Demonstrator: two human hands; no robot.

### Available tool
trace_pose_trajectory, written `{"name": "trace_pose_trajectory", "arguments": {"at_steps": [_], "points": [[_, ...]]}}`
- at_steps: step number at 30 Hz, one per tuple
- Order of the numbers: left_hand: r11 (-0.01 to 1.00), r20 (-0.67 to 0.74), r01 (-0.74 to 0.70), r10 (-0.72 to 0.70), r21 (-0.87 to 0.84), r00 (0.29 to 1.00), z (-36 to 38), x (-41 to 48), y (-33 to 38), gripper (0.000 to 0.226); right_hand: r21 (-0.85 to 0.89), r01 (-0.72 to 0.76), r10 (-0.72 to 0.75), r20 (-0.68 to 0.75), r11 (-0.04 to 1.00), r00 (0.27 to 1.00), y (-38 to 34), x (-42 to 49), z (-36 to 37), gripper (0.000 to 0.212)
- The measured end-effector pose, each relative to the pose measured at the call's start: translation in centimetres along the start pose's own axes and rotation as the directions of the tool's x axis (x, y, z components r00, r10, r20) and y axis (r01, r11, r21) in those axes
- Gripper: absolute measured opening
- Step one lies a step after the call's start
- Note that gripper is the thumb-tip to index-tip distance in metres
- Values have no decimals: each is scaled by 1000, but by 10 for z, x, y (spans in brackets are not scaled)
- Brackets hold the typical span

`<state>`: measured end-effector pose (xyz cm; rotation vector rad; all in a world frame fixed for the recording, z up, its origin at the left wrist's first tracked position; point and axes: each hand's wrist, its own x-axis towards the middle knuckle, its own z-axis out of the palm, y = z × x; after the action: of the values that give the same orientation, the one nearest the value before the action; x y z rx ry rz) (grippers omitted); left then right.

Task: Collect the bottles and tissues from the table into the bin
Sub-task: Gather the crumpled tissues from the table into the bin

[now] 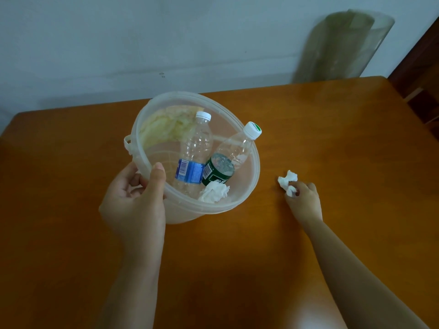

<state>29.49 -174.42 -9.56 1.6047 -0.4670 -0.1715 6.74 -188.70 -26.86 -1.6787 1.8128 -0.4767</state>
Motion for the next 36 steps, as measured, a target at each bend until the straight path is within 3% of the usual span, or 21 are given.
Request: {"name": "trace_pose_trajectory", "arguments": {"at_steps": [10, 16, 23, 30, 36], "points": [[1000, 11, 18, -17, -24, 1000, -26, -16, 14, 13, 86, 31, -23, -86, 996, 996, -7, -44, -21, 20], [1000, 18, 8, -8, -27, 1000, -48, -31, 25, 15, 180, 123, -97, -150, 976, 984, -26, -76, -47, 21], [996, 8, 42, -41, -73, 999, -75, -46, 35, 15, 320, 237, -155, -261, 917, 953, -55, -118, -87, 13], [986, -3, 114, -115, -120, 993, -101, -56, 37, 14, 474, 385, -211, -380, 792, 901, -101, -167, -133, 13], [978, 35, 139, -135, -157, 990, -118, -66, 43, 20, 481, 499, -372, -340, 720, 864, -149, -202, -138, 17]]}}
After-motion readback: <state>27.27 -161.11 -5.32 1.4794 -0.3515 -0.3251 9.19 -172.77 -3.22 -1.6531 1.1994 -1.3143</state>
